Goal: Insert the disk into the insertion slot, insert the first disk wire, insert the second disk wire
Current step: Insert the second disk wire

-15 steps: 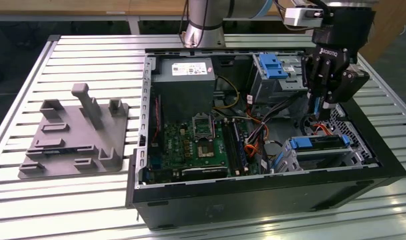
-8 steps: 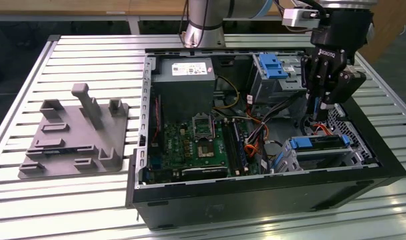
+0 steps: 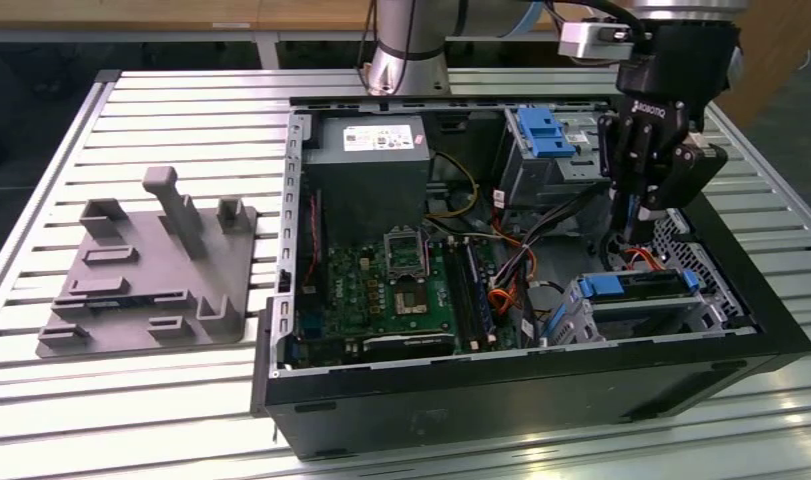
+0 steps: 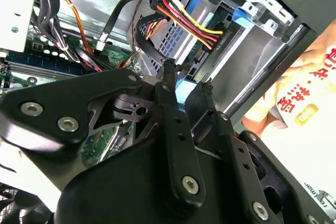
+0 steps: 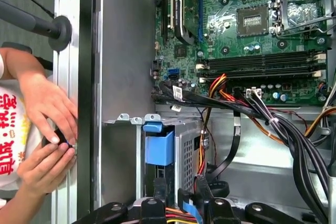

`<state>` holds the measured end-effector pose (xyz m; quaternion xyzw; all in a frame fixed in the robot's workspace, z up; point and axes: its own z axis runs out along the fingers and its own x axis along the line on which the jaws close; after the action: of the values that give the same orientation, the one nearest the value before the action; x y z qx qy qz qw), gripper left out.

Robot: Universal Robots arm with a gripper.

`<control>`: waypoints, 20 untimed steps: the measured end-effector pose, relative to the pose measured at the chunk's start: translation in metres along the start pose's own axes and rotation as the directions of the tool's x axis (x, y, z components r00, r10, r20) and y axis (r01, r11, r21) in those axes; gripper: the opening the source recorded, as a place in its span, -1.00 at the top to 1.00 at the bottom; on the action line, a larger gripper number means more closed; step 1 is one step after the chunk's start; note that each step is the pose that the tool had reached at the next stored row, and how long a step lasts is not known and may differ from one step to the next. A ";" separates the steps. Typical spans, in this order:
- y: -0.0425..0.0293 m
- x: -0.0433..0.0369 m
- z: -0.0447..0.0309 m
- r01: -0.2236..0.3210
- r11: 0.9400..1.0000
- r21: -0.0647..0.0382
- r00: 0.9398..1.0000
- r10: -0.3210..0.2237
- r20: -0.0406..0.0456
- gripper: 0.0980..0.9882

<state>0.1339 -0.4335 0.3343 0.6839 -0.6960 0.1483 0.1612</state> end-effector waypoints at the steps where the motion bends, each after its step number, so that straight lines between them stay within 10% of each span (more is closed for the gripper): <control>1: 0.0001 0.0000 0.0000 0.004 1.000 0.003 1.000 -0.004 0.000 0.41; 7: 0.0017 -0.0030 -0.0013 0.013 1.000 0.008 1.000 -0.013 -0.025 0.41; 20: 0.0016 -0.0040 0.0006 0.014 1.000 0.007 0.999 -0.013 -0.040 0.41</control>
<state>0.1323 -0.4301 0.3321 0.6861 -0.6875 0.1632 0.1734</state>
